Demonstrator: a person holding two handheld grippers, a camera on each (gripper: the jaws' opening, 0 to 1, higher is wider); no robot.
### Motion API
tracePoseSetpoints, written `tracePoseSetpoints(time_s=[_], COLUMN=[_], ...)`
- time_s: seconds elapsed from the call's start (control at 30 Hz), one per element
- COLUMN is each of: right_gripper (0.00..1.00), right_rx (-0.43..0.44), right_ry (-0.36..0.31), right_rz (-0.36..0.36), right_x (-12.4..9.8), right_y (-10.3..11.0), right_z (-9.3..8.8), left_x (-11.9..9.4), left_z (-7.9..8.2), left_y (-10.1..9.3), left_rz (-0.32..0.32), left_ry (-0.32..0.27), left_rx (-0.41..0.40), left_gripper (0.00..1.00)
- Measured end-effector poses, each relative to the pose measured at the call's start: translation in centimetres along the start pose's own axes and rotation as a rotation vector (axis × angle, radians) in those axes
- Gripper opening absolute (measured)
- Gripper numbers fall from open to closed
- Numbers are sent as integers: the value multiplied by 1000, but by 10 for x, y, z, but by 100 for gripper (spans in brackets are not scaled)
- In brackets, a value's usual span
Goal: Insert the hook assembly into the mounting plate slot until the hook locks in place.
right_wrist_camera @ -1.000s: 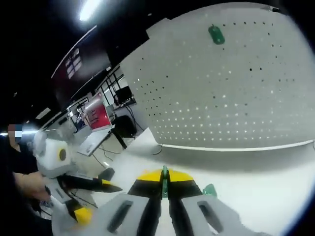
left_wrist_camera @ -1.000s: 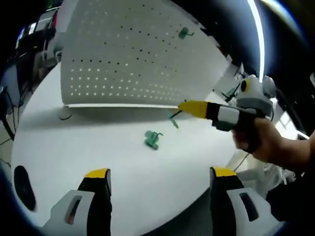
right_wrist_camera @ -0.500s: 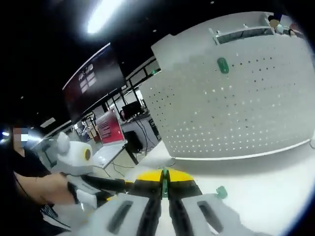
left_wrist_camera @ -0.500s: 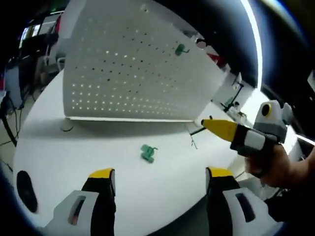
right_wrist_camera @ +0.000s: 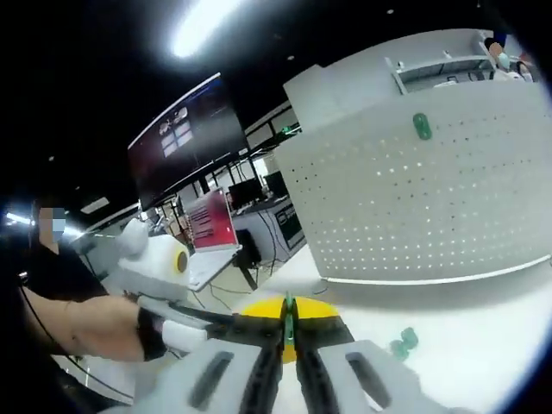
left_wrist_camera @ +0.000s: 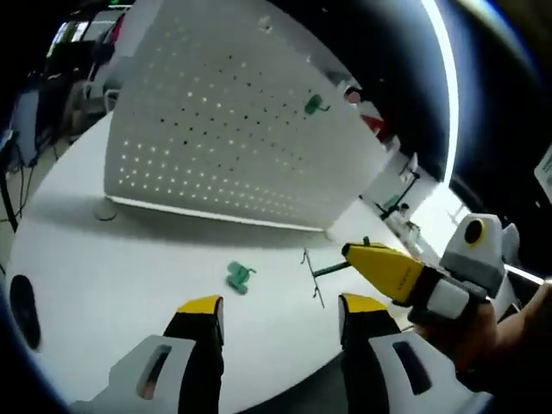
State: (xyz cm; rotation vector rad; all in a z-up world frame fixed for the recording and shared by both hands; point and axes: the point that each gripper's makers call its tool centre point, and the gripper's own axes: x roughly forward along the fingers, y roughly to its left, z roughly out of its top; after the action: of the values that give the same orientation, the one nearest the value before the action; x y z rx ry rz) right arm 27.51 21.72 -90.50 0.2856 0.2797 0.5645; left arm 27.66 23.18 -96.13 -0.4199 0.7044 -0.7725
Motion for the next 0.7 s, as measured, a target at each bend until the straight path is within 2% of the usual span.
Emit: tracePoseSetpoints(time_s=[0.2,0.4,0.47,0.57,0.7], right_gripper=[0,0,0,0,0], right_rx=[-41,-64,-70,-80,-83], right_ry=[-25,-52,-54,-55,-60], right_rz=[24,8,5,8,7], right_x=[2,1,1,1,1], right_y=[7,4,4,4,6], right_z=[8,13,14,14,15], left_x=[-2,4,5,6,5], left_z=[5,10,13,14,15], left_y=[-4,-23,-26,-30,-31], left_rz=[-54,-177,-194,-210,-216], left_ry=[-42,-68,-87,-97,-94], left_rx=[-96,-205,-227,-239,-242], left_gripper=[35,18,12,6,5])
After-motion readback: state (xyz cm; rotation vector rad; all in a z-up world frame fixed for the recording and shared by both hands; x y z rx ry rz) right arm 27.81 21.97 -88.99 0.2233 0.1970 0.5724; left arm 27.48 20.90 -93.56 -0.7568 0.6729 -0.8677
